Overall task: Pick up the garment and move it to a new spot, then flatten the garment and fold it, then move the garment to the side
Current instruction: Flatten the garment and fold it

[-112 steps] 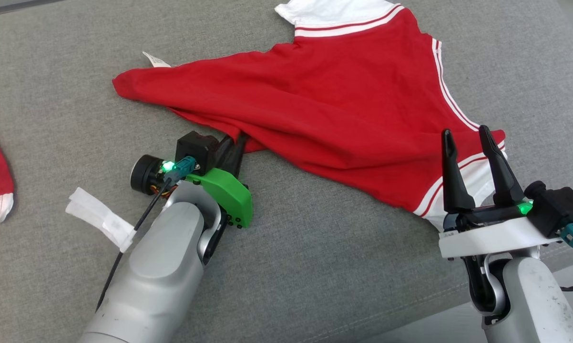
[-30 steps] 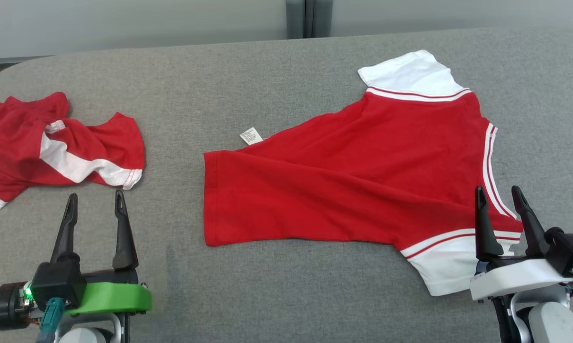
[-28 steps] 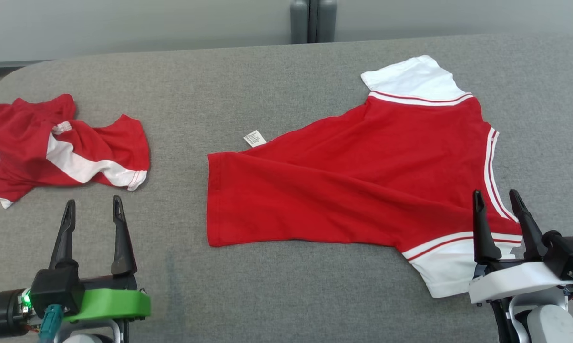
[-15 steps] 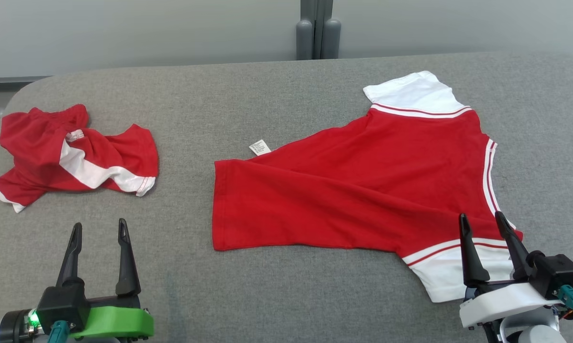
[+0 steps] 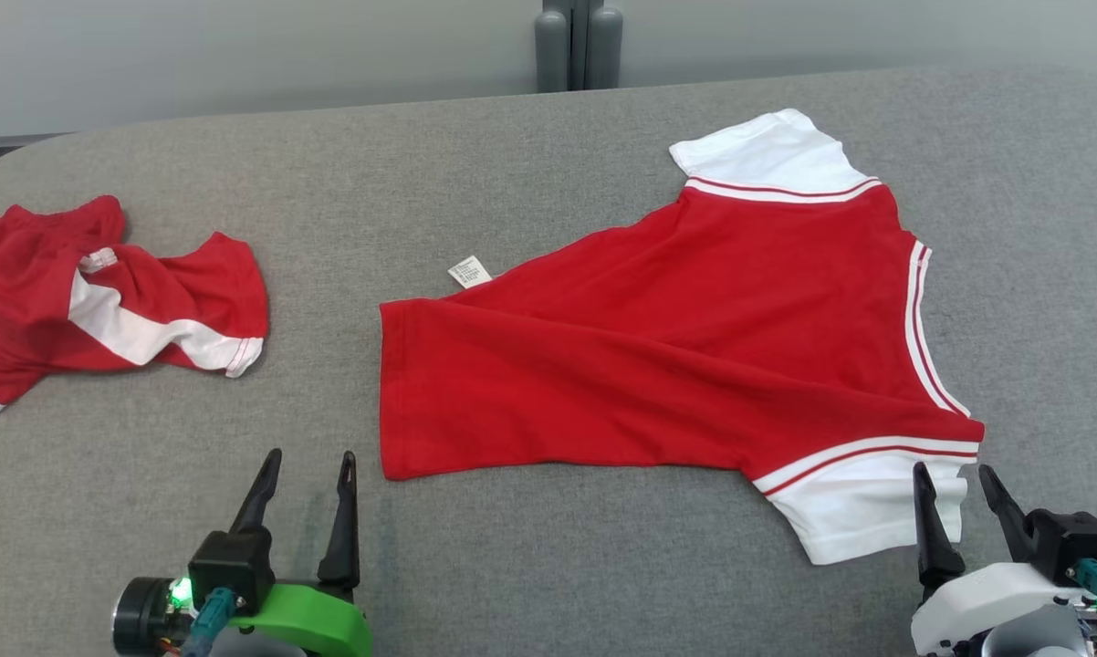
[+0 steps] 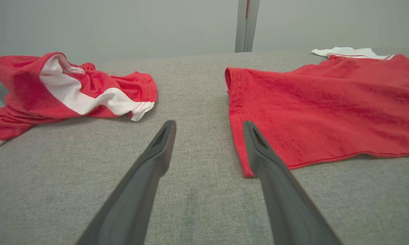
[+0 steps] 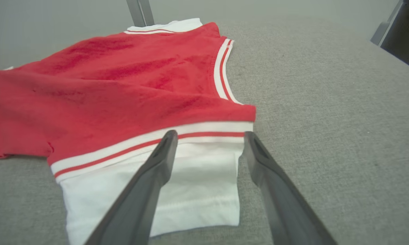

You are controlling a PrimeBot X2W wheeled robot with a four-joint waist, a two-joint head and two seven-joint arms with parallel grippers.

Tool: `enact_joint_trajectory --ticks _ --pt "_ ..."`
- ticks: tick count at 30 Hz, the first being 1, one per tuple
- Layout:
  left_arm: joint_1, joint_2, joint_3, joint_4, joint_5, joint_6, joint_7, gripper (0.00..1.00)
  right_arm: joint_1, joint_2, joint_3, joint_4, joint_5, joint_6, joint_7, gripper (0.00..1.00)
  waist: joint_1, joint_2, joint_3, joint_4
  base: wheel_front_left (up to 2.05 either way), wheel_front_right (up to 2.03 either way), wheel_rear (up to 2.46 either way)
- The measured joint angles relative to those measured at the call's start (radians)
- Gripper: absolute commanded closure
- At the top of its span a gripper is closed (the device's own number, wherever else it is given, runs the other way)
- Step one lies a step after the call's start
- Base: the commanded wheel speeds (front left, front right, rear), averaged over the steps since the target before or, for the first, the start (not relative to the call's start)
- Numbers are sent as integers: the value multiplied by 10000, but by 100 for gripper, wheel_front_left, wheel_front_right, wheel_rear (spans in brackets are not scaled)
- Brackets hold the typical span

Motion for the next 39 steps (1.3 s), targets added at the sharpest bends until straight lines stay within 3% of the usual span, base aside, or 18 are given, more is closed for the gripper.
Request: enact_joint_trajectory --ticks 7,14,31,32,33,34,35,39 --pt "-627 -10 -261 1007 -17 -100 0 0 -375 -52 84 1465 468 0 -48 0 0 0 318 -302 0 0 0" --pt "-1262 -19 -675 2351 -247 -251 0 0 -979 -178 802 2305 993 0 -178 0 0 0 638 -598 0 0 0" --pt "-2119 -35 -1049 3902 -688 -98 -29 0 -1434 -711 3294 2272 2520 -71 -267 0 0 0 848 -804 0 0 0" --pt "-2145 -25 -1218 3969 -1076 -180 -31 6 -1442 -746 3486 2286 2606 -71 -268 1 0 0 840 -800 0 0 0" --pt "-2183 -23 -1319 4063 -1264 -190 -38 39 -1461 -769 3632 2297 2713 -73 -280 31 0 0 828 -797 0 0 0" --pt "-2233 -21 -1475 4111 -1290 -219 -59 85 -1478 -788 3708 2261 2834 -73 -278 71 0 0 813 -794 0 0 0" --pt "-2275 15 -1609 4123 -1371 -238 -58 100 -1512 -796 3768 2232 2918 -73 -278 100 0 0 799 -796 0 0 0" --pt "-2344 -12 -1791 4015 -2036 -305 -15 100 -1632 -759 3839 1906 2963 -21 -174 100 0 0 709 -811 0 0 0"
